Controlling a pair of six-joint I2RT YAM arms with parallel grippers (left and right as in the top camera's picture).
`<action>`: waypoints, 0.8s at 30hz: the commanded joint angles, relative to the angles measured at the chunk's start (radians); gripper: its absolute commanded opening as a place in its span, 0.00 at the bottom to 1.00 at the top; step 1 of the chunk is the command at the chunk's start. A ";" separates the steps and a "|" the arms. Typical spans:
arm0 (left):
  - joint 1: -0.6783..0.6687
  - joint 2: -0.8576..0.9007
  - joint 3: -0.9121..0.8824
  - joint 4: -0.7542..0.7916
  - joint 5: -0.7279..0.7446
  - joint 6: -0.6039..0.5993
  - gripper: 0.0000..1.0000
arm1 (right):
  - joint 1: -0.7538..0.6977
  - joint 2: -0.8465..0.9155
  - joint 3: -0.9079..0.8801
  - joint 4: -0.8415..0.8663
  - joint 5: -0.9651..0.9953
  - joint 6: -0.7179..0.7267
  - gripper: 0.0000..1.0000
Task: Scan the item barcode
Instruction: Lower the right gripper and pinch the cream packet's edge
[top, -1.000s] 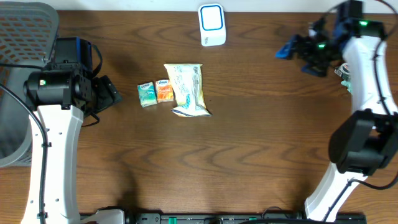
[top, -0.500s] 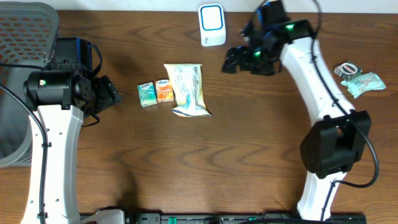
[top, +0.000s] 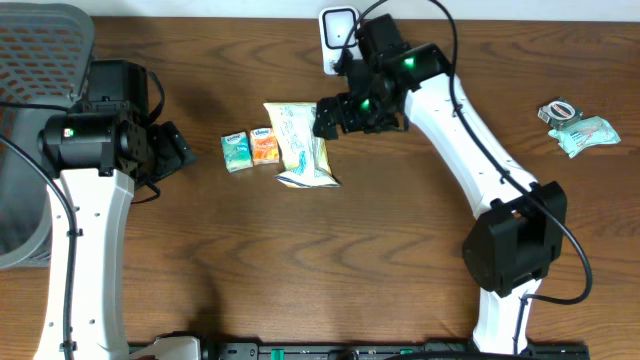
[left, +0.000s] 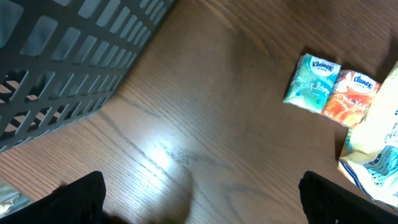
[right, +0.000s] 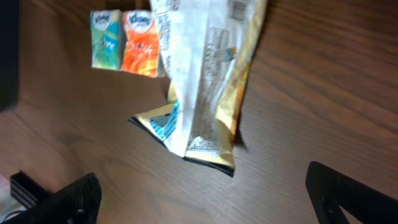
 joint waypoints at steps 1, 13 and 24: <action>0.005 0.005 0.001 -0.003 -0.010 -0.009 0.98 | 0.017 -0.004 -0.006 0.000 0.005 -0.013 0.99; 0.005 0.005 0.001 -0.003 -0.010 -0.009 0.98 | 0.032 0.035 -0.006 0.081 0.005 0.032 0.99; 0.005 0.005 0.001 -0.003 -0.010 -0.009 0.98 | 0.032 0.101 -0.006 0.128 0.004 0.069 0.85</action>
